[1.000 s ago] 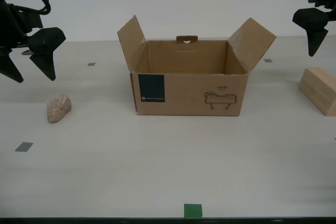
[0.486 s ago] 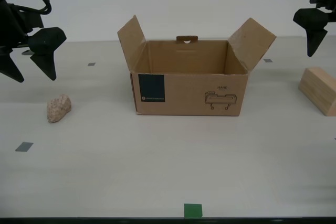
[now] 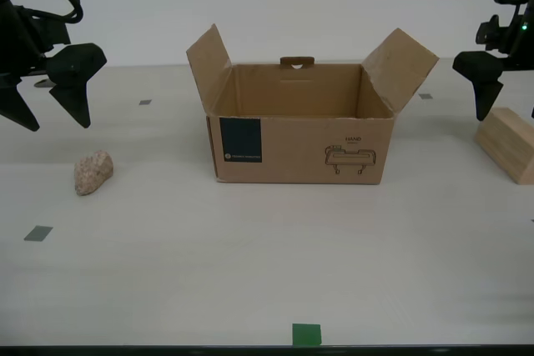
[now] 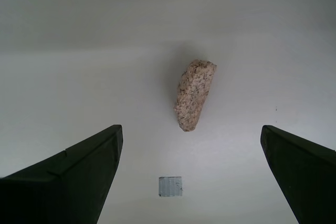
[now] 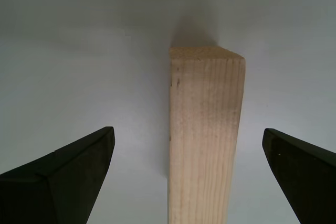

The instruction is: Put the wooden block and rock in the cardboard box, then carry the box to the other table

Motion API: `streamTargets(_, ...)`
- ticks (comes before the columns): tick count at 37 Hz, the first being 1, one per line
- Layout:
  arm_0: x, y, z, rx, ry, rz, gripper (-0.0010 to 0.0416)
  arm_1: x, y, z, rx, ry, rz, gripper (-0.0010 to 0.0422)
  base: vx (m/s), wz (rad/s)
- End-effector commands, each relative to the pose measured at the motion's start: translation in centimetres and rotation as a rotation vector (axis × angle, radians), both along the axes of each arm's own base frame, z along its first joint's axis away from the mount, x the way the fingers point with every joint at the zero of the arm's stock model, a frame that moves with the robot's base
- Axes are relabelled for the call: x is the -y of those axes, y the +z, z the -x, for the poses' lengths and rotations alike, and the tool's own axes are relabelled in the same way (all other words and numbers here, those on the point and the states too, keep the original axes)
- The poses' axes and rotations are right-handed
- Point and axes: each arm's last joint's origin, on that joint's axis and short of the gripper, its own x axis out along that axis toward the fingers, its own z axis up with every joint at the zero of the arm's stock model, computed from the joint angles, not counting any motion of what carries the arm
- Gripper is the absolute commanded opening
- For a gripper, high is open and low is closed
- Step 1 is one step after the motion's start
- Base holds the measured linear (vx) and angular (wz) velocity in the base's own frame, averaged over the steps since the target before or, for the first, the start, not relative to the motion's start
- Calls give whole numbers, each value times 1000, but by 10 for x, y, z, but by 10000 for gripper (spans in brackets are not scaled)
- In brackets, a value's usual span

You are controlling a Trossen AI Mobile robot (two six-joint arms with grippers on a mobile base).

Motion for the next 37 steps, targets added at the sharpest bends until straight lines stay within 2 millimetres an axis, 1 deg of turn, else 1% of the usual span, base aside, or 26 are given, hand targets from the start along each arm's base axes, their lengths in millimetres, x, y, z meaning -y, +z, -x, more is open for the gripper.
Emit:
streamTargets(1,0,-12,-1,-36,9,-10,394,0,0,-1,6,1,-1,359,0,0)
streamTargets(5,0,-29,-2,-84,17,-14,394,0,0,-1,10,0,-1,359,0,0)
streamTargets(10,0,-41,-2,-111,17,-16,394,0,0,-2,20,0,-1,359,0,0)
streamTargets(12,0,-42,-3,-107,17,-16,394,1,-2,-5,36,-2,0,359,0,0)
streamTargets(16,0,-41,-4,-91,18,-15,394,1,-11,-12,40,-3,0,359,0,0)
streamTargets(23,0,-40,-4,-89,18,-14,394,3,-40,-18,-59,-9,-6,359,0,0)
streamTargets(27,0,-40,-4,-89,18,-15,394,4,-52,-20,-93,-30,-10,359,0,0)
streamTargets(31,0,-40,-4,-89,18,-15,394,9,-55,-22,-77,-73,-14,359,0,0)
streamTargets(37,0,-40,-4,-88,17,-14,394,17,-55,-28,-12,-97,-26,359,0,0)
